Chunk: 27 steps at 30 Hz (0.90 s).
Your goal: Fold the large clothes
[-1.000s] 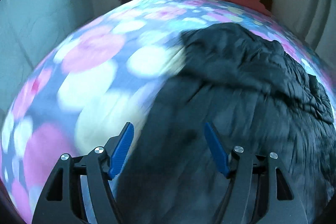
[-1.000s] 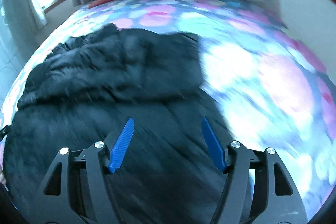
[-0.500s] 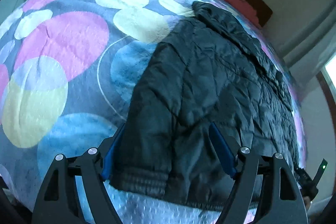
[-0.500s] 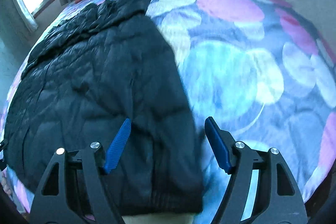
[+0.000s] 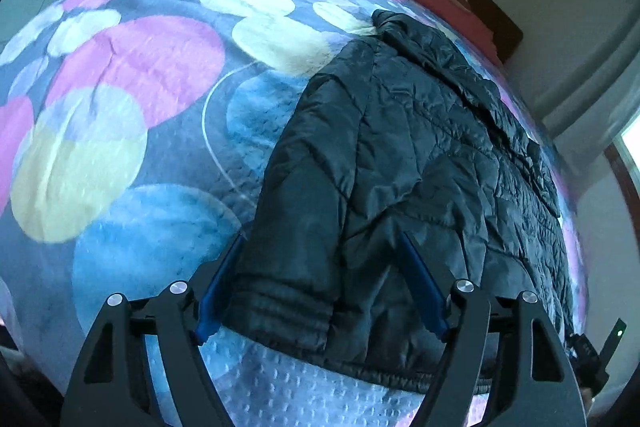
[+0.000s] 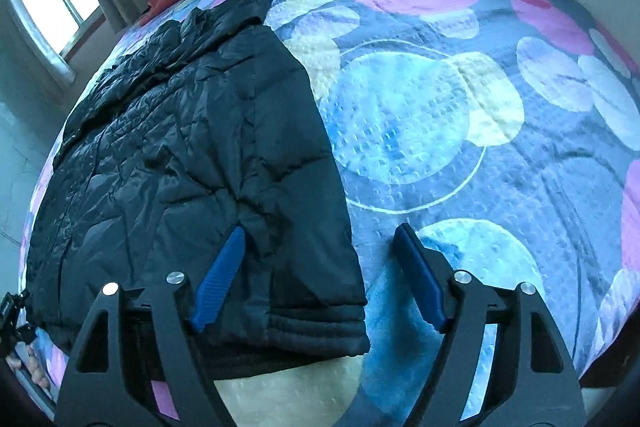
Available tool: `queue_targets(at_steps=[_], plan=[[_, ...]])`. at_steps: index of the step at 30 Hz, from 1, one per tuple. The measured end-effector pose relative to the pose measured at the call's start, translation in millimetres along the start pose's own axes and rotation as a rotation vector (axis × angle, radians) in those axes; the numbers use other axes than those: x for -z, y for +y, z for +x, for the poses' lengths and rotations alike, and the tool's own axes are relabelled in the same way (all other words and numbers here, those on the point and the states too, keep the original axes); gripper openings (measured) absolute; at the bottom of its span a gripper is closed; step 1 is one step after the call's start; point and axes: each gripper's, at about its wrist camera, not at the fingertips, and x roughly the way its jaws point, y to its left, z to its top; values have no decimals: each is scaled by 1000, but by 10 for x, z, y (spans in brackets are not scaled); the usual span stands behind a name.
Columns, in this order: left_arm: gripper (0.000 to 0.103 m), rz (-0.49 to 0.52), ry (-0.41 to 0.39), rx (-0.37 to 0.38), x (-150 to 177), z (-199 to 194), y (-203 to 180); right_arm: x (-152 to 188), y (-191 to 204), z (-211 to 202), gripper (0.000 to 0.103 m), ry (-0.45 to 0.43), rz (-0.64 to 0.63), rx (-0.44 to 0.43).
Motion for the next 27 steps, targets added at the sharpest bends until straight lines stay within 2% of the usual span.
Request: queue_targets(at_steps=[2,3,4,5,6,7,8,10,17,19,23,27], plan=[[74,18,-5,3,35,-6,-43,25,37,1,71,4,1,-19],[71,15,-12,4,45,-12,-58,39,60,-3,56,6,0,-37],[59,4,-19,6,51,-18,-62,52,97,-10,45,9,-2,-50],[48,-17,-26,10,56,-27,-49,54,114,-16,40,8,-5,-58],[43,-29,-34,22,57,-41,-33,57,133,-23,32,9,-7,-71],[30,-34,-48,31,54,-69,-18,55,139,-40,26,8,-2,-84],[22,-33,-55,35,51,-92,-8,50,135,-63,23,4,5,-100],[16,-41,-78,65,46,-166,20,43,113,-132,16,-6,25,-130],[12,-45,-144,124,2,-585,-62,30,51,-463,13,-29,67,-241],[12,-36,-164,140,-46,-707,-108,7,33,-540,13,-34,88,-295],[12,-51,-188,186,-284,-813,-180,-185,-9,-603,13,-35,163,-414],[11,-25,-218,227,-645,-826,-359,-545,114,-674,12,-59,181,-500]])
